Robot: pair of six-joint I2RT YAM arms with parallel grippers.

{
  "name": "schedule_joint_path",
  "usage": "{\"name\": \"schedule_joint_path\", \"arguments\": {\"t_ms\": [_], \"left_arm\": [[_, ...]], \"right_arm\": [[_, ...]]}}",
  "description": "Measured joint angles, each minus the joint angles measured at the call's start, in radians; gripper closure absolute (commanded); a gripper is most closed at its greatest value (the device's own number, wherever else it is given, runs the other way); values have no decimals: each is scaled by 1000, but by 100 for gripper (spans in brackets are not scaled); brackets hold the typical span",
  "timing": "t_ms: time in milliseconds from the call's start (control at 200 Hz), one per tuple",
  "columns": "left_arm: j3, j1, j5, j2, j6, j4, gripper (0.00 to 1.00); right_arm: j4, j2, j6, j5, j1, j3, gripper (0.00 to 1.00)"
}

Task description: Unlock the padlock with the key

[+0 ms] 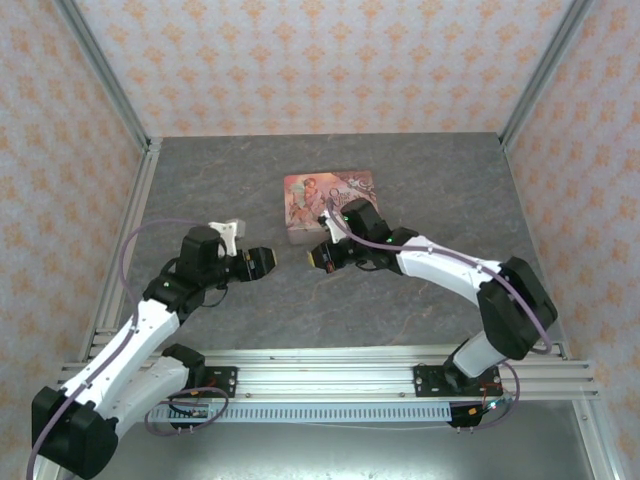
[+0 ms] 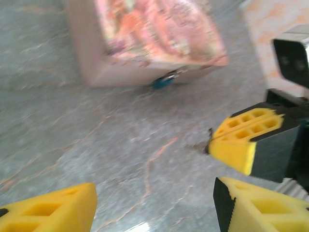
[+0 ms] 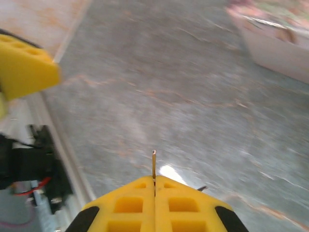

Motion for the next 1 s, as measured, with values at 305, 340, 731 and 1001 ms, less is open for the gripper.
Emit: {"name": "schedule_joint_path", "arguments": {"t_ms": [305, 340, 731, 1001], "left_arm": [[-1, 0, 202, -18, -61, 238, 47], [-1, 0, 220, -16, -71, 262, 48], [-2, 0, 343, 43, -113, 405, 64], [-2, 0, 378, 69, -118, 417, 64]], "right_arm": [[206, -84, 36, -219, -1, -38, 100], [217, -87, 40, -234, -1, -38, 100], [258, -92, 85, -325, -1, -37, 100], [265, -104, 96, -336, -1, -37, 100]]}}
